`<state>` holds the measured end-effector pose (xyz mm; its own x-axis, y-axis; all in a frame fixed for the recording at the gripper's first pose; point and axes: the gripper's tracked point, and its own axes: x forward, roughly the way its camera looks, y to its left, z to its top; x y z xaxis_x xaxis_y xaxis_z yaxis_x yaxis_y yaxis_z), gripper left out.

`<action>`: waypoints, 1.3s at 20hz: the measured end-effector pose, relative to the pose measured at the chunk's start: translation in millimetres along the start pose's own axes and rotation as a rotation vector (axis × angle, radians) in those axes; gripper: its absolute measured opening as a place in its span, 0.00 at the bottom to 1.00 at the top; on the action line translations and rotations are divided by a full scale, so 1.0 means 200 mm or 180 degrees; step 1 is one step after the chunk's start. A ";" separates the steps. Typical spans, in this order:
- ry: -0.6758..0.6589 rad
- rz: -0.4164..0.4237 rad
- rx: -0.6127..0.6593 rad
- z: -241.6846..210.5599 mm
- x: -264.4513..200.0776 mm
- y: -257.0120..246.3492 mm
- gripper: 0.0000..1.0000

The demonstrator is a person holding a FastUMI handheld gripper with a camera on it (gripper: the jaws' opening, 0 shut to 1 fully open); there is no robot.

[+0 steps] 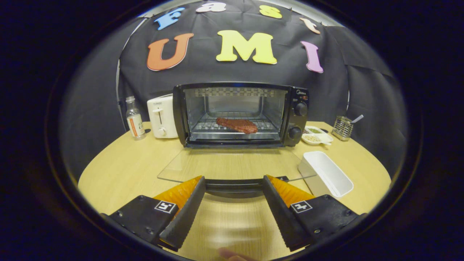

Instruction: Open the toaster oven, put the food inside, and close the toaster oven door.

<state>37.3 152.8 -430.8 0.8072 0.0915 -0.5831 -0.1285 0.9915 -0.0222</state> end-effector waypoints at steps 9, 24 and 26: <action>0.0288 -0.0056 0.0128 -0.15 0.01 -0.05 1.00; -0.0315 -0.0072 0.0092 0.10 -0.04 -0.02 1.00; -0.0350 -0.0103 0.0065 0.15 -0.05 -0.02 1.00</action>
<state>46.9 150.9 -400.4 0.8693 0.0678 -0.4896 -0.0904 0.9957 -0.0226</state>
